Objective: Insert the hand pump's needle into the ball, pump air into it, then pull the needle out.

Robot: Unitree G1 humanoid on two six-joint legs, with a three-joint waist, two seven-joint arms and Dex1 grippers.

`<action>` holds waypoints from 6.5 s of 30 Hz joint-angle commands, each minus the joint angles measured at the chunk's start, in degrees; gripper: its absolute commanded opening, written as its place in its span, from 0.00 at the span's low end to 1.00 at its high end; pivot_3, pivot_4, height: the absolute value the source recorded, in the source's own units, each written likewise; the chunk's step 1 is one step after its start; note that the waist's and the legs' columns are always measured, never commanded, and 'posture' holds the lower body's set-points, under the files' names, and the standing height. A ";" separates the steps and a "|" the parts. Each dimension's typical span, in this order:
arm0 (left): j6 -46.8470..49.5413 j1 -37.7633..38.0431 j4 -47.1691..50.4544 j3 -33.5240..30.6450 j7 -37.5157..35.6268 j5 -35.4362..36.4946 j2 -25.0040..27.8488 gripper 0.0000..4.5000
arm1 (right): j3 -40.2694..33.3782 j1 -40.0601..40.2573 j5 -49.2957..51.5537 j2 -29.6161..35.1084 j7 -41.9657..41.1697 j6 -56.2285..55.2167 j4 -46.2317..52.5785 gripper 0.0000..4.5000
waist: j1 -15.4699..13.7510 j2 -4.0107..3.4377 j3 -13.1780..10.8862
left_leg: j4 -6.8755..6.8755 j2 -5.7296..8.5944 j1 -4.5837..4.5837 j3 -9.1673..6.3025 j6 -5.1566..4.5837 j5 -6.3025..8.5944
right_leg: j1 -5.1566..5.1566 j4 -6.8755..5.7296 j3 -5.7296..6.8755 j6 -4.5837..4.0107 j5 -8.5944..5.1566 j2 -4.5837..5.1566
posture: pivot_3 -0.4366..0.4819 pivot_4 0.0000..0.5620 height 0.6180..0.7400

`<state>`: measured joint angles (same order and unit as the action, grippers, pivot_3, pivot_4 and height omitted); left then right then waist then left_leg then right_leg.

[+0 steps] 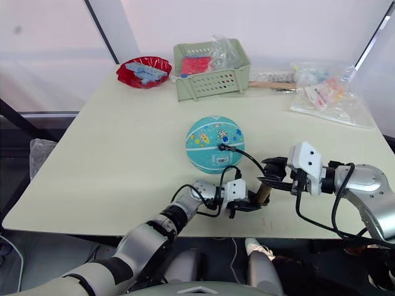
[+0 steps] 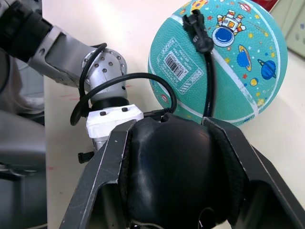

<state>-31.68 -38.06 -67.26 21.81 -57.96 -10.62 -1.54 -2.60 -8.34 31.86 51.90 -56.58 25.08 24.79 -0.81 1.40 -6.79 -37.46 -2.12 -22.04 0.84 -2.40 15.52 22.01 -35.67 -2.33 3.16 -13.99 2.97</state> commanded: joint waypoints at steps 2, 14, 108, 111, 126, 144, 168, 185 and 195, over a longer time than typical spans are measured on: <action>3.25 3.58 -5.73 2.24 -0.29 -4.18 2.23 0.24 | -12.91 -7.55 11.53 6.79 -0.91 8.25 4.56 0.37 | -0.06 -0.13 -0.24 | -0.02 0.03 -0.10 -0.01 0.00 0.00 | 0.08 0.00 0.01 0.01 0.01 0.04 | 0.48 0.27 0.97; 3.17 3.55 -5.69 2.15 -0.23 -4.46 1.79 0.24 | -22.49 -17.74 23.89 16.89 -2.21 19.64 1.14 0.37 | -0.03 -0.32 -0.27 | 0.00 0.00 -0.30 -0.04 0.00 0.00 | 0.26 0.05 0.05 0.01 0.00 0.16 | 0.48 0.27 0.97; 3.16 3.42 -5.66 1.05 -0.69 -4.06 2.10 0.24 | 3.68 3.86 -10.56 -4.74 4.95 -7.92 -5.23 0.37 | 0.80 0.67 0.71 | -0.06 -0.13 0.18 0.02 0.00 0.00 | -0.06 -0.08 -0.04 0.05 0.03 -0.07 | 0.48 0.27 0.97; 3.17 3.40 -5.68 1.05 -0.69 -4.06 2.12 0.24 | 3.26 3.50 -10.24 -4.74 4.66 -8.18 -4.86 0.37 | 0.87 0.74 0.68 | -0.06 -0.11 0.21 0.03 0.00 0.00 | -0.10 -0.08 -0.04 0.05 0.03 -0.05 | 0.48 0.27 0.97; 3.35 3.54 -5.58 0.91 -0.91 -4.05 1.80 0.24 | -14.18 -9.86 11.47 9.13 -0.87 10.39 2.20 0.37 | -0.10 -0.21 -0.01 | -0.10 0.02 -0.63 0.02 0.00 -0.01 | 0.51 0.04 0.04 0.09 0.05 0.09 | 0.48 0.27 0.97; 3.35 3.45 -5.62 0.84 -0.94 -4.26 1.47 0.24 | -22.50 -18.08 22.17 18.52 -1.96 22.23 0.12 0.37 | -0.14 -0.42 -0.16 | -0.14 0.02 -0.80 0.08 0.00 -0.01 | 0.67 0.04 0.00 0.10 0.06 0.20 | 0.48 0.27 0.97; 3.51 3.58 -4.90 0.04 -2.05 -3.17 1.42 0.24 | 0.61 6.00 -6.25 -0.70 6.02 -2.25 1.47 0.37 | 0.30 0.43 0.88 | -0.13 -0.09 -0.35 0.04 0.00 -0.01 | 0.41 -0.06 -0.02 0.07 0.05 -0.08 | 0.48 0.27 0.97; 5.11 2.75 -1.06 -5.43 -8.22 2.82 1.09 0.99 | 4.49 6.32 -11.74 -5.28 7.18 -7.23 -2.77 0.37 | 0.85 0.56 0.65 | -0.12 -0.19 0.11 0.06 0.00 0.00 | 0.02 -0.07 -0.06 0.05 0.04 -0.18 | 0.48 0.27 0.97; 5.07 7.66 12.49 -8.34 -18.99 10.71 5.96 1.00 | 3.49 10.40 -11.47 -6.68 8.88 -6.99 0.08 0.37 | 1.58 0.54 0.08 | -0.04 -0.18 0.05 0.09 0.00 0.00 | 0.05 -0.06 -0.12 0.02 0.06 -0.11 | 0.48 0.27 0.97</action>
<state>-26.77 -32.43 -59.16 14.07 -73.33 -2.32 1.95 0.01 -0.38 24.04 45.22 -49.47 16.60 27.57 0.77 1.94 -6.71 -37.49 -2.29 -21.99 0.95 -2.40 15.52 22.08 -35.73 -2.46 3.18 -13.93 2.88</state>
